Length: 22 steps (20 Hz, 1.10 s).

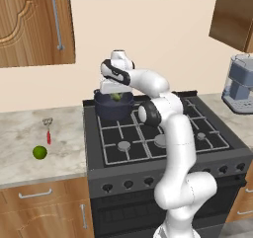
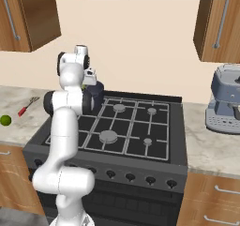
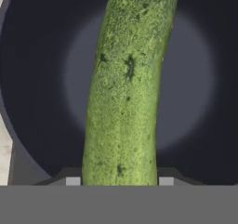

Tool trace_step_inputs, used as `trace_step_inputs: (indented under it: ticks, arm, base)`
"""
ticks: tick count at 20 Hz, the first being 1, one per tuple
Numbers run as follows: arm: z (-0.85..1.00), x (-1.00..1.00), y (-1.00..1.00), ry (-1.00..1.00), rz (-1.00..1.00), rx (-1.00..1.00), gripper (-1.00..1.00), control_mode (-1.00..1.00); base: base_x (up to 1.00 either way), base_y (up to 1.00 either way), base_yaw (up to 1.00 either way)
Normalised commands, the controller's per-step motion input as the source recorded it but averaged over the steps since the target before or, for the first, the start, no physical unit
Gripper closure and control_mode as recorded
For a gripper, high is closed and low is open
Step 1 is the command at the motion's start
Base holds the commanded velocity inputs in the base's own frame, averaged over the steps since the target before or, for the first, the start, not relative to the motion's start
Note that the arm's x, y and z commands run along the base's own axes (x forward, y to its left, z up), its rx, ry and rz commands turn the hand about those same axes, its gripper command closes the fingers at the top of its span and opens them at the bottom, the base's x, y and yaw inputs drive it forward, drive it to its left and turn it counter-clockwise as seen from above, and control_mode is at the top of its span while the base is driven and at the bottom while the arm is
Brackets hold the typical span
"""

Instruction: Put the lime and cucumber in the pot. Retrieve the spatula and lightly stir the vegetables in the pot.

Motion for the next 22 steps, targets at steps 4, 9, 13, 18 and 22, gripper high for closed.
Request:
trace_step_inputs:
  ticks: [4, 9, 13, 18, 22]
  arm:
    - [-0.32, 0.00, 0.00, 0.00, 0.00, 0.00, 1.00, -1.00]
    - [-0.32, 0.00, 0.00, 0.00, 0.00, 0.00, 1.00, -1.00]
    - [-0.09, 0.00, 0.00, 0.00, 0.00, 0.00, 1.00, -1.00]
    - [0.00, 0.00, 0.00, 0.00, 0.00, 0.00, -1.00, -1.00]
    - [0.00, 0.00, 0.00, 0.00, 0.00, 0.00, -1.00, -1.00]
  base:
    - [0.00, 0.00, 0.00]
    - [0.00, 0.00, 0.00]
    - [0.00, 0.00, 0.00]
    - [0.00, 0.00, 0.00]
    - [0.00, 0.00, 0.00]
